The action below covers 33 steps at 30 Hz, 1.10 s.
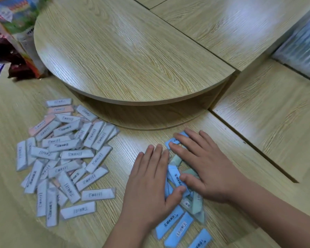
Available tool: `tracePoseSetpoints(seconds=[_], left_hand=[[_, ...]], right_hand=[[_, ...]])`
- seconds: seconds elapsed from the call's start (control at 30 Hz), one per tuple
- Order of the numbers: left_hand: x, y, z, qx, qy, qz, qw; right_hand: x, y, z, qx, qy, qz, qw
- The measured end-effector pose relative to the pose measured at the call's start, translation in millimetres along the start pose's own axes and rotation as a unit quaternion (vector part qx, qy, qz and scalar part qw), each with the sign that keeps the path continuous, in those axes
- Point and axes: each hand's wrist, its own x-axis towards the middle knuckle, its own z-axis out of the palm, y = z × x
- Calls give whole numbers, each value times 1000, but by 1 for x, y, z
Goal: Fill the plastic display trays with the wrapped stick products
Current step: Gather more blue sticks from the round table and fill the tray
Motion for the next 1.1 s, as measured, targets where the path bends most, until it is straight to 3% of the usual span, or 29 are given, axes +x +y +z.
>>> tracePoseSetpoints(seconds=[0.13, 0.27, 0.47, 0.57, 0.93, 1.1], left_hand=[[-14, 6, 0, -49, 43, 31, 997], [-37, 2, -4, -35, 70, 49, 996], [-70, 27, 27, 19, 14, -12, 1000], [-68, 33, 35, 2, 30, -41, 999], [-45, 24, 24, -20, 43, -57, 997], [-35, 12, 14, -26, 45, -67, 996]], right_hand=[[-20, -6, 1, 47, 25, 14, 998], [-33, 0, 0, 46, -22, -9, 999], [-20, 0, 2, -30, -45, -28, 998], [-19, -3, 3, -26, -48, -13, 998], [-24, -16, 12, 25, 66, 20, 997], [-24, -16, 11, 38, 79, 29, 996]])
